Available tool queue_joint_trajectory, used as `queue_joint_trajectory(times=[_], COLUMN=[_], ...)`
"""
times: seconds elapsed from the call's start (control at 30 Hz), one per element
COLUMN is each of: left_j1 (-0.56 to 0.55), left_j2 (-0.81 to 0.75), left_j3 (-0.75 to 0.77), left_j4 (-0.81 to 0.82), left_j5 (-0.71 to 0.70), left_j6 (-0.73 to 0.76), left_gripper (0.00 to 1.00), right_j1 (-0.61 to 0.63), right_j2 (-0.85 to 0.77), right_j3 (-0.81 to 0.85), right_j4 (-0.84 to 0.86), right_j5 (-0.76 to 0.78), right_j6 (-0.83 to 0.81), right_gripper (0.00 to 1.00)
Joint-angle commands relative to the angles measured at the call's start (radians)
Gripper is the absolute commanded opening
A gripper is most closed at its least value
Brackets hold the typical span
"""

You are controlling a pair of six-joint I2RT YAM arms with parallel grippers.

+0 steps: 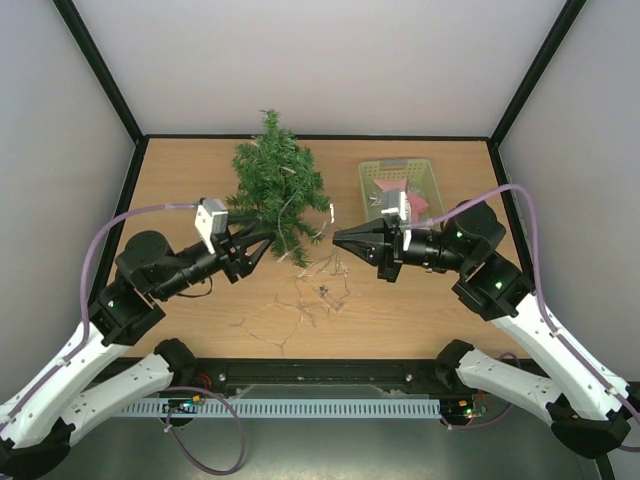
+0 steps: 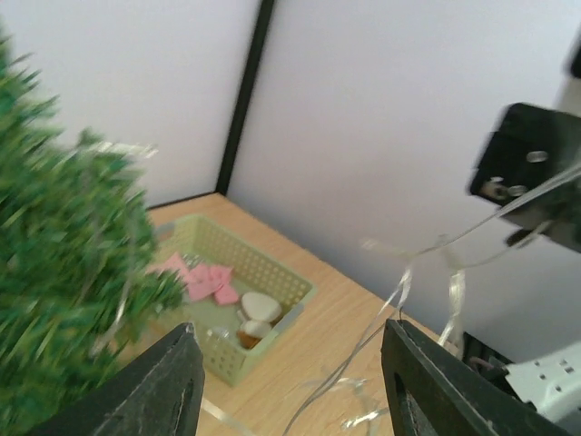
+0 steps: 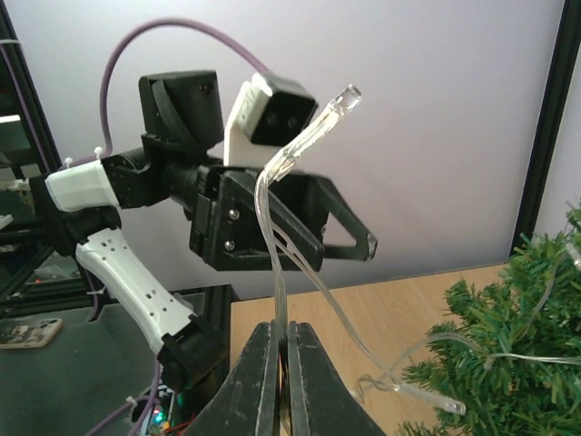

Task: Decorate the small christmas tree
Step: Wrap the decoration item around the Christmas tree.

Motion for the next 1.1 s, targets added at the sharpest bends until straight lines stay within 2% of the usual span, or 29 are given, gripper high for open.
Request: queue_joint_trajectory(times=[0.0, 0.2, 0.33, 0.57, 0.93, 1.0, 1.07], left_j1=[0.002, 0.001, -0.005, -0.019, -0.04, -0.041, -0.044], left_j2=[0.09, 0.246, 0.285, 0.287, 0.318, 0.318, 0.312], left_j3=[0.082, 0.156, 0.155, 0.127, 0.152, 0.153, 0.153], left_j4=[0.094, 0.105, 0.142, 0.223, 0.25, 0.251, 0.251], left_j5=[0.219, 0.426, 0.48, 0.506, 0.44, 0.444, 0.436], left_j6=[0.203, 0.285, 0.305, 0.312, 0.346, 0.354, 0.355], left_gripper=[0.56, 0.56, 0.57, 0.59, 0.58, 0.49, 0.3], right_j1=[0.004, 0.005, 0.005, 0.005, 0.007, 0.006, 0.007], right_j2=[0.01, 0.038, 0.048, 0.064, 0.083, 0.089, 0.092], right_j3=[0.03, 0.025, 0.024, 0.003, -0.03, -0.031, -0.035], right_j4=[0.039, 0.065, 0.081, 0.09, 0.125, 0.124, 0.121], right_j5=[-0.045, -0.084, -0.105, -0.135, -0.167, -0.168, -0.164], right_j6=[0.064, 0.092, 0.097, 0.086, 0.095, 0.092, 0.086], right_gripper=[0.02, 0.02, 0.02, 0.02, 0.02, 0.02, 0.02])
